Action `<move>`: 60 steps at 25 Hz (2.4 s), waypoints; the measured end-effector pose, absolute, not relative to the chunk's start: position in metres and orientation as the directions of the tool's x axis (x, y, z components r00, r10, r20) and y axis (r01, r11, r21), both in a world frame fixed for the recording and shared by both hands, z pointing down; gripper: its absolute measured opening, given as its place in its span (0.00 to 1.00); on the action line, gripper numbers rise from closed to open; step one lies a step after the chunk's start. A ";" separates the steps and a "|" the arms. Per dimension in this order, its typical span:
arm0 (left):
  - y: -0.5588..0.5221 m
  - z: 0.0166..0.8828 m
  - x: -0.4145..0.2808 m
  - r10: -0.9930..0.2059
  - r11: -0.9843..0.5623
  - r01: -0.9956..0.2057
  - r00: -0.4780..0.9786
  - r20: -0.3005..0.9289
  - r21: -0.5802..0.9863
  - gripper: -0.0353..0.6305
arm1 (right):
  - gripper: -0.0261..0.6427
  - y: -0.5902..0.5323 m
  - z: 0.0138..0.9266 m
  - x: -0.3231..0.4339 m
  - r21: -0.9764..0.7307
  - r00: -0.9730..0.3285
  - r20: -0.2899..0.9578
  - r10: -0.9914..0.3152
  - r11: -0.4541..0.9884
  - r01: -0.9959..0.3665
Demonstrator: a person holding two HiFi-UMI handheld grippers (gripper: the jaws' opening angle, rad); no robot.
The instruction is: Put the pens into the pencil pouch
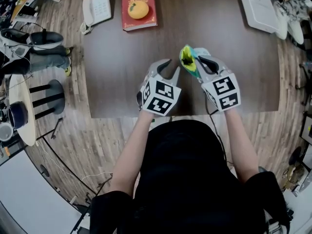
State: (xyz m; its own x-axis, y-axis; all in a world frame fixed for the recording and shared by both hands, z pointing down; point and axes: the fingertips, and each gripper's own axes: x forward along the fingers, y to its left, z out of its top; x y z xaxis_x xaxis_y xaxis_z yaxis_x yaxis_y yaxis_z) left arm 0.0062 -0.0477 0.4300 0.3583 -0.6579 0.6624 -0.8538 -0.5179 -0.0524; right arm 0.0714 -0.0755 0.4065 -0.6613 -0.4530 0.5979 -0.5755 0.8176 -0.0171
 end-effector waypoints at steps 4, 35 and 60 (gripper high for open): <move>-0.052 0.412 0.002 -0.689 -0.505 -0.861 0.354 0.633 -0.068 0.22 | 0.08 -0.079 0.394 0.070 -0.002 -0.668 0.580 -0.467 0.818 -0.575; -0.071 0.299 -0.051 -0.878 -0.342 -0.932 0.270 0.395 -0.124 0.09 | 0.08 -0.095 0.287 0.055 0.140 -0.710 0.392 -0.585 0.800 -0.583; -0.067 0.301 -0.051 -0.874 -0.343 -0.932 0.272 0.403 -0.114 0.05 | 0.08 -0.093 0.285 0.050 0.157 -0.716 0.403 -0.570 0.814 -0.559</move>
State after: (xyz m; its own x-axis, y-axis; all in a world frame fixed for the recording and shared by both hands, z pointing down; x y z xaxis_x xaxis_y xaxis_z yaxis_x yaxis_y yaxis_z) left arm -0.0507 -0.0672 0.3013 0.2719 -0.8737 0.4035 -0.9324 -0.3429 -0.1142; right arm 0.0495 -0.0933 0.2846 -0.7161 -0.5698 0.4031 -0.5591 0.8140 0.1573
